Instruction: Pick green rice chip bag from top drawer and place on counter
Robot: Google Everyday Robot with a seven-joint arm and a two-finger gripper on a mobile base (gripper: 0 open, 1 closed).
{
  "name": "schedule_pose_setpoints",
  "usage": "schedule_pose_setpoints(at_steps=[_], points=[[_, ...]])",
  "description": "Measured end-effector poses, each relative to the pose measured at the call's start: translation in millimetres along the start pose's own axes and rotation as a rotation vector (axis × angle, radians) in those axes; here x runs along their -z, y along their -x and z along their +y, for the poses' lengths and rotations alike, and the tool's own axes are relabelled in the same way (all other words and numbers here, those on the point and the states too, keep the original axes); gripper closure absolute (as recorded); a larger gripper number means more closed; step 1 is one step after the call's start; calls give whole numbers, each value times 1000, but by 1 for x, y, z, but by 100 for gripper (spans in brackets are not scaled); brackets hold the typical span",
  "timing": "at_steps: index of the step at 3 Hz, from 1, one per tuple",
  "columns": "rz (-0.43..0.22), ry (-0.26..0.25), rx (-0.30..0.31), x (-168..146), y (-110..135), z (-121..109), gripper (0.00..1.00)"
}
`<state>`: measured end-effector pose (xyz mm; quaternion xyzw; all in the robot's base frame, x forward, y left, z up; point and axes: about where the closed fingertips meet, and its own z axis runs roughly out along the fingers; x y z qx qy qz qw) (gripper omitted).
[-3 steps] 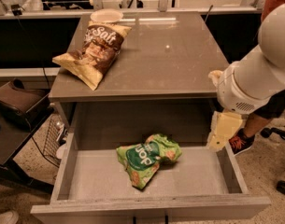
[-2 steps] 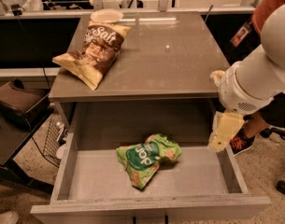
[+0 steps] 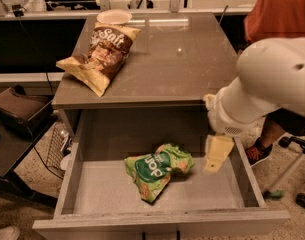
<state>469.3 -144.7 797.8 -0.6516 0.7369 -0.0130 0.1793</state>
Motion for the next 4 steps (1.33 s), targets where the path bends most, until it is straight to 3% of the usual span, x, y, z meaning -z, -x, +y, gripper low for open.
schedule_pose_setpoints(at_steps=[3, 4], points=[[-152, 71, 112, -164, 59, 59, 0], [-195, 95, 136, -197, 83, 71, 14]])
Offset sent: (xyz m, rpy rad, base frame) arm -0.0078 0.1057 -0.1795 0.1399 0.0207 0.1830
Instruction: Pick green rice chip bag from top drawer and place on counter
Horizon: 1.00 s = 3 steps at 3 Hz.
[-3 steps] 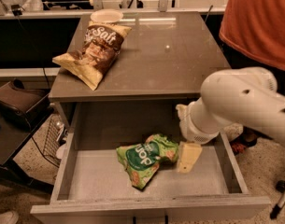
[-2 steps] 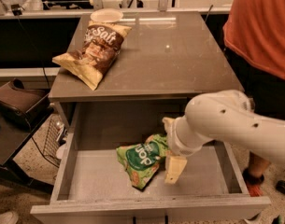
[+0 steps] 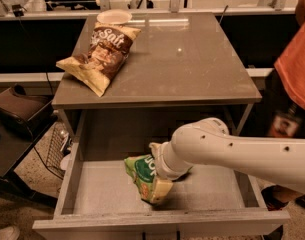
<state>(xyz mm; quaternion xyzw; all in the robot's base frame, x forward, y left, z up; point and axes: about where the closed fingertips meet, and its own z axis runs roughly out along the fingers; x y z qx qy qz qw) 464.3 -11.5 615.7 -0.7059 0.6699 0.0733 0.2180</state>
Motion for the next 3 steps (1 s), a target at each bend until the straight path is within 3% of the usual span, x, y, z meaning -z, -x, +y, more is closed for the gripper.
schedule_pose_setpoints(at_steps=[3], points=[[-4, 2, 4, -3, 2, 1, 83]])
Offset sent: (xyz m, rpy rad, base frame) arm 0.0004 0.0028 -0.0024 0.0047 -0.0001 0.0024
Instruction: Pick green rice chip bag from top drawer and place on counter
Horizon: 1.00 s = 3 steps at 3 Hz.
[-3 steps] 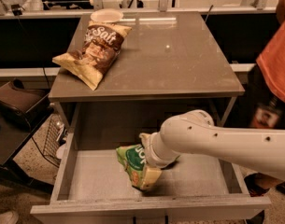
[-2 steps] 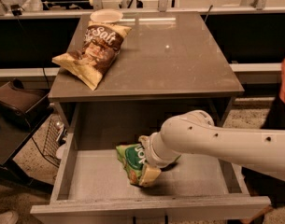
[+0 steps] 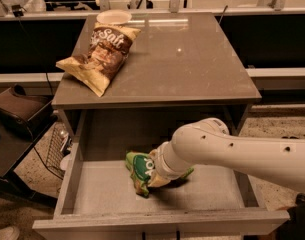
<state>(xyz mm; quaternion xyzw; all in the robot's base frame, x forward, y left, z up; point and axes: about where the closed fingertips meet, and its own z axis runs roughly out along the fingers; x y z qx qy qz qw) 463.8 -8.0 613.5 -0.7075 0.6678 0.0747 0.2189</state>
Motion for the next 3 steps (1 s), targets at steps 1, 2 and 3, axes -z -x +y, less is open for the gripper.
schedule_pose_setpoints(at_steps=[1, 2, 3], points=[[0, 0, 1, 0, 0, 0, 100], [-3, -1, 2, 1, 1, 1, 100], [-3, -28, 25, 37, 12, -3, 100]])
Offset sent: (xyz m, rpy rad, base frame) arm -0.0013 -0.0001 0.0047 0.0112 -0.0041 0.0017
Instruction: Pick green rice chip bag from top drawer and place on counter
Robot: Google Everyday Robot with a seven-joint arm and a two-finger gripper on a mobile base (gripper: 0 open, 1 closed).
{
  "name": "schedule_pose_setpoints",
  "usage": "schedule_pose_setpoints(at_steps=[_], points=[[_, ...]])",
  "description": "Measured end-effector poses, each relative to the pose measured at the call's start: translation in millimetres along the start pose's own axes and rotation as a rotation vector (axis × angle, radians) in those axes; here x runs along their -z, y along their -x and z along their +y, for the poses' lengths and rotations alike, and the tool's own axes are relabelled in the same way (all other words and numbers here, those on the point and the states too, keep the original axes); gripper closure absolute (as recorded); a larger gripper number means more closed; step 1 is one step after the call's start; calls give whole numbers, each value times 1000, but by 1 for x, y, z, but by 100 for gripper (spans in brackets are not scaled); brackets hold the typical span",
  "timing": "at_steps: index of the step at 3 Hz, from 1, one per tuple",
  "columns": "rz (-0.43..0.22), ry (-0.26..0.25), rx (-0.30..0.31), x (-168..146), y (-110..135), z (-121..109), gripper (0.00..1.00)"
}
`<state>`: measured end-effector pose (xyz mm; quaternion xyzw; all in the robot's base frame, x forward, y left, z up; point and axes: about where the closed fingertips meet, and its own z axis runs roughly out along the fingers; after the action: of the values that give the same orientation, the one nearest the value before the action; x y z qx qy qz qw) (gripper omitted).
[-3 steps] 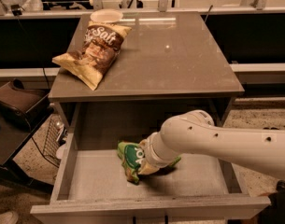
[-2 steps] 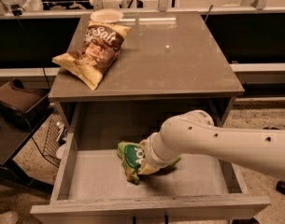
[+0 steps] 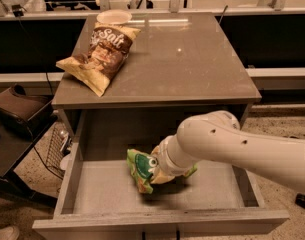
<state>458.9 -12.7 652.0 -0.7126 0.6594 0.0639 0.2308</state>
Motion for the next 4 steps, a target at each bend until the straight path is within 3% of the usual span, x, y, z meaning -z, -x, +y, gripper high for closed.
schedule_pose_setpoints(at_steps=[2, 3, 4], points=[[5, -46, 5, 120, 25, -25, 100], [54, -80, 1, 205, 41, -58, 100], [54, -80, 1, 205, 41, -58, 100]])
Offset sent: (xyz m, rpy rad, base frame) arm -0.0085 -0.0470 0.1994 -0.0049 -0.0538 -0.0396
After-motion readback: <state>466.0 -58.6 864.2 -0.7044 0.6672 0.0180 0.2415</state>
